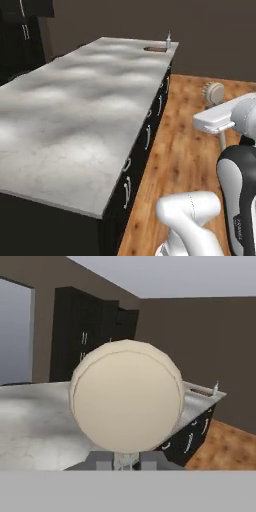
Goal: Grab the spray bottle from the cabinet, then place it next to the cutting board for sanitizing. Then grab the dish brush from the countertop next to the sink and place it next to the cutting board.
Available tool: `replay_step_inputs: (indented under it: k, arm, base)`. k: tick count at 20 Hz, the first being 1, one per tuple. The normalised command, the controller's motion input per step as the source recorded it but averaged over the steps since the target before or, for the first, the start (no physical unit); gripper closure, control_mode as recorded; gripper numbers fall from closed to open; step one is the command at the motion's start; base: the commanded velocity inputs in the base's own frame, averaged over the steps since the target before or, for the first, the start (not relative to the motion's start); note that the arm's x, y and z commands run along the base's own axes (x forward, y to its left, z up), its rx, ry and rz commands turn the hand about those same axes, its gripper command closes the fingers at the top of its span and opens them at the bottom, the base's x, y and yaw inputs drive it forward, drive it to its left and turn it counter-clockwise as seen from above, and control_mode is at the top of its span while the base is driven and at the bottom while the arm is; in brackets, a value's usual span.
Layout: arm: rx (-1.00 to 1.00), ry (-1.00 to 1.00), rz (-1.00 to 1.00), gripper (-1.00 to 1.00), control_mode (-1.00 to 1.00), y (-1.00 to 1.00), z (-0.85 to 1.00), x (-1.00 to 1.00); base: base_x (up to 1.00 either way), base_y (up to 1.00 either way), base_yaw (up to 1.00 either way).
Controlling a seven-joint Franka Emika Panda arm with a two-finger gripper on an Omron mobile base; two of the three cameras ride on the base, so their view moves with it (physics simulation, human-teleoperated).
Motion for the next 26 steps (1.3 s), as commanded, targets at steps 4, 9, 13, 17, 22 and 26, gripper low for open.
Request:
replay_step_inputs:
  k: [4, 9, 13, 17, 22, 26]
  arm:
    - [0.0, 0.0, 0.0, 1.0, 1.0, 0.0, 0.0, 0.0]
    - [0.0, 0.0, 0.0, 1.0, 1.0, 0.0, 0.0, 0.0]
    - [0.0, 0.0, 0.0, 1.0, 1.0, 0.0, 0.0, 0.0]
    - [0.0, 0.0, 0.0, 1.0, 1.0, 0.0, 0.0, 0.0]
    - [0.0, 0.0, 0.0, 1.0, 1.0, 0.0, 0.0, 0.0]
    - [0.0, 0.0, 0.0, 1.0, 1.0, 0.0, 0.0, 0.0]
  base:
    - [-0.06, -1.0, 0.47]
    - [0.64, -0.58, 0.46]
    - [1.0, -0.59, 0.36]
    - [0.58, -1.0, 0.23]
    - [0.85, -1.0, 0.3]
    - [0.73, -1.0, 0.42]
